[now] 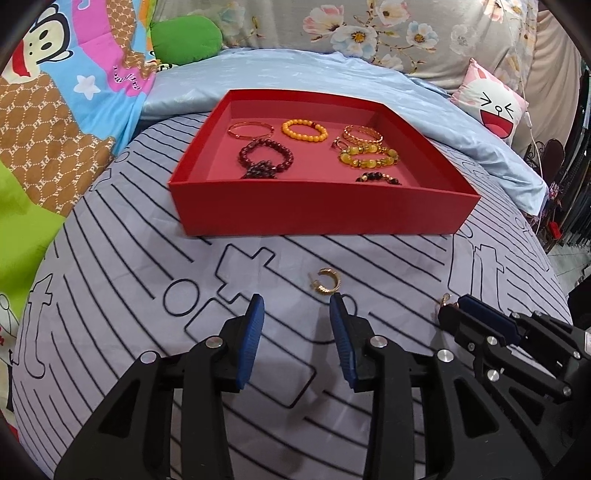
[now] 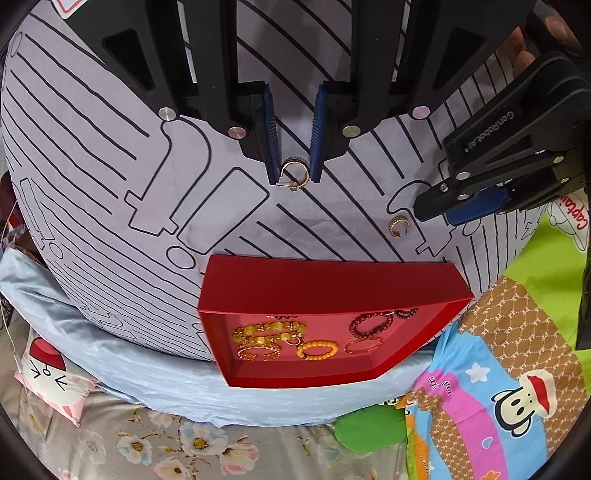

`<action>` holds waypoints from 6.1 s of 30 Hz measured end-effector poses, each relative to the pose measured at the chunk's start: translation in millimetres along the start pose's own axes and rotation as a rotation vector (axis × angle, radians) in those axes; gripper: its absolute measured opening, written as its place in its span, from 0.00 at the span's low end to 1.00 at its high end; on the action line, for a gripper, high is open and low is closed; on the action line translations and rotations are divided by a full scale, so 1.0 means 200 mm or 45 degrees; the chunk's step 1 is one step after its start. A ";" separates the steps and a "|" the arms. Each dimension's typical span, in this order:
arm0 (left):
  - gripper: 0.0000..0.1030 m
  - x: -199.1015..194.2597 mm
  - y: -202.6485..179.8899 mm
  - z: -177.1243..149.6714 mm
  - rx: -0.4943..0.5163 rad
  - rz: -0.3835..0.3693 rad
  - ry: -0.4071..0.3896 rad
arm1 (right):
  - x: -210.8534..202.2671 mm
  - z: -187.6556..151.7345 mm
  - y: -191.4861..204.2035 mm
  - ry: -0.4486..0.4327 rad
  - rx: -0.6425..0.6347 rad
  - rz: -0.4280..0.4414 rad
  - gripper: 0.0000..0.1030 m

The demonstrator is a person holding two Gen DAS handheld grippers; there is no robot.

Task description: Organize jewelry

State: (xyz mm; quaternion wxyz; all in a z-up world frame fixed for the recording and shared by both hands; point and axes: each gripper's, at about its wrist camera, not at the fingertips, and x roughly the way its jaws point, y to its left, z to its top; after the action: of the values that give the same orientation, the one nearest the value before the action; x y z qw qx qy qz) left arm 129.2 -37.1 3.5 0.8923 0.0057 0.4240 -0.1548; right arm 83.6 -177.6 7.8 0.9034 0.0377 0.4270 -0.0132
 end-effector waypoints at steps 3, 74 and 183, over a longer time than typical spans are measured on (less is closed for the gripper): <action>0.34 0.03 -0.02 0.03 -0.007 -0.016 0.003 | -0.01 0.01 -0.02 -0.004 0.013 0.005 0.15; 0.17 0.17 0.00 0.64 0.063 0.042 -0.101 | 0.22 0.72 -0.03 -0.110 0.021 0.097 0.15; 0.85 -0.04 0.04 0.11 -0.069 0.324 -0.217 | 0.01 0.18 -0.05 -0.203 0.089 -0.179 0.73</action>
State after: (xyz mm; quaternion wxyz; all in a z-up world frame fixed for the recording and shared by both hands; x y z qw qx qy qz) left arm 142.4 -30.0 22.9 0.9373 0.0222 0.3465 -0.0288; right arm 113.0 -191.3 28.3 0.9295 0.0379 0.3547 -0.0941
